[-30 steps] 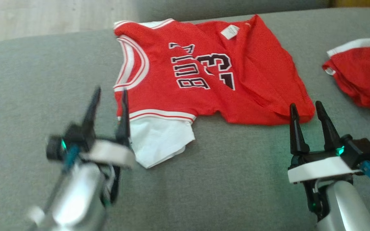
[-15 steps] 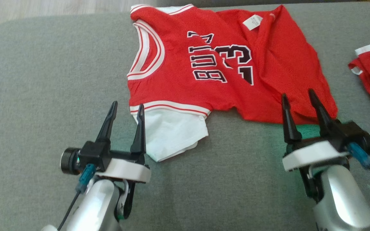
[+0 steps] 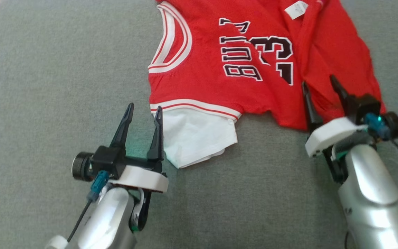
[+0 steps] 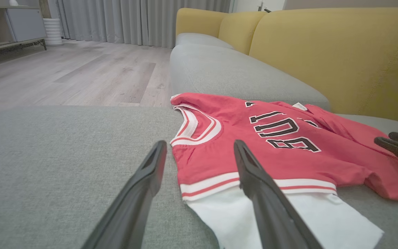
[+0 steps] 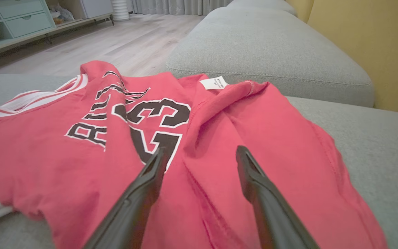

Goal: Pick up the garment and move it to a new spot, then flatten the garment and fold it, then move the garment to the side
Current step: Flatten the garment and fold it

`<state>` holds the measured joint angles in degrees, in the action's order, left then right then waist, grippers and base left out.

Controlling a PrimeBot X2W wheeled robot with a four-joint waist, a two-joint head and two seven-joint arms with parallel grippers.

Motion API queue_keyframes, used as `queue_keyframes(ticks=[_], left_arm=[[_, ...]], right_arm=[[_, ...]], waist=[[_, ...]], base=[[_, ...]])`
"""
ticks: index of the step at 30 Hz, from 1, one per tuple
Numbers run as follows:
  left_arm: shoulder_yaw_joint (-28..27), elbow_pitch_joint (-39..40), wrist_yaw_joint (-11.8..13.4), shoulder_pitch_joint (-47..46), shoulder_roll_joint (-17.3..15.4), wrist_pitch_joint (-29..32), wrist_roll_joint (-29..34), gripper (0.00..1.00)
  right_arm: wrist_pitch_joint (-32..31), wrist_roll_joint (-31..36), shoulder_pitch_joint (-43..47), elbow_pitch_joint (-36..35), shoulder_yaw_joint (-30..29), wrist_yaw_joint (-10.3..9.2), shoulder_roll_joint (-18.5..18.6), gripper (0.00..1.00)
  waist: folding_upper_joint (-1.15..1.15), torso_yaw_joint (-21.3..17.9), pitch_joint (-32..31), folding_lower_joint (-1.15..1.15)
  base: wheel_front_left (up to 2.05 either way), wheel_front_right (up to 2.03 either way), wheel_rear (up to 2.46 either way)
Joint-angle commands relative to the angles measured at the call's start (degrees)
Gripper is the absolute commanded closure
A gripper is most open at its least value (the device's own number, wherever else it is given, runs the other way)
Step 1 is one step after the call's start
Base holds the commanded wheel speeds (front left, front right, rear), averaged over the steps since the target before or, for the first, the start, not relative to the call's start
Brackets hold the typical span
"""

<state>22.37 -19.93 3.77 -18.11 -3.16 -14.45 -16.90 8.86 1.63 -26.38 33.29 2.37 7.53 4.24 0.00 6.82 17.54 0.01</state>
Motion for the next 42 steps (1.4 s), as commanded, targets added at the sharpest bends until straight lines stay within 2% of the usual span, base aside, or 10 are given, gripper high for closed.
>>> queue_keyframes(ticks=[1,9,10,11,12,31,32,33,37,42], left_arm=[[-1.6,1.8,-0.1,-2.4,-0.2,-0.5,1.3,0.00],[-1.1,3.2,-0.5,-2.7,0.2,-0.5,2.2,0.00],[-1.0,3.2,-0.5,-2.7,0.2,-0.5,2.2,0.00],[-1.0,3.2,-0.5,-2.7,0.2,-0.5,2.3,0.00],[-1.0,3.2,-0.5,-2.7,0.2,-0.5,2.3,0.00],[-0.3,1.7,-0.3,-2.4,0.3,-0.5,1.0,0.00],[-0.2,1.6,-0.3,-2.4,0.3,-0.5,1.0,0.00],[-0.2,1.5,-0.2,-2.4,0.3,-0.5,1.0,0.00],[-0.3,1.1,-0.3,-2.4,0.3,-0.5,1.0,0.00],[-0.6,0.6,-0.3,-2.1,0.3,-0.5,0.7,0.00]], right_arm=[[-0.1,0.5,-2.2,-0.3,0.7,-0.04,0.0,0.00],[-0.6,1.0,-7.4,7.0,-0.2,-0.04,0.8,0.00],[-0.5,1.1,-7.8,7.7,-0.2,-0.04,0.9,0.13],[-0.4,1.1,-8.1,8.4,-0.2,-0.04,1.0,0.70],[-0.1,1.1,-8.4,8.9,-0.2,-0.04,1.0,1.00],[-0.6,-6.0,-9.6,8.2,-7.2,-0.04,5.4,1.00],[-0.9,-6.3,-9.7,8.3,-8.3,-0.04,5.9,0.94],[-1.4,-6.3,-9.8,8.6,-9.7,-0.04,6.3,0.05],[-0.4,-2.8,-10.6,9.1,-14.9,-0.04,7.9,0.00],[2.6,2.7,-10.7,7.8,-18.9,-0.04,5.9,0.00]], waist=[[0.00,0.6,0.7,-0.01],[0.00,1.9,2.2,-0.01],[0.00,2.0,2.3,-0.01],[0.00,2.1,2.4,-0.01],[0.00,2.1,2.4,-0.01],[0.00,-0.3,0.7,-0.01],[0.00,-0.4,0.7,-0.01],[0.00,-0.5,0.7,-0.01],[0.00,-0.7,0.3,-0.01],[0.00,-1.4,-1.3,-0.01]], base=[[0.00,0.00,0.00],[0.00,0.00,0.00],[0.00,0.00,0.00],[0.00,0.00,0.00],[0.00,0.00,0.00],[0.00,0.00,0.00],[0.00,0.00,0.00],[0.00,0.00,0.00],[0.00,0.00,0.00],[0.00,0.00,0.00]])
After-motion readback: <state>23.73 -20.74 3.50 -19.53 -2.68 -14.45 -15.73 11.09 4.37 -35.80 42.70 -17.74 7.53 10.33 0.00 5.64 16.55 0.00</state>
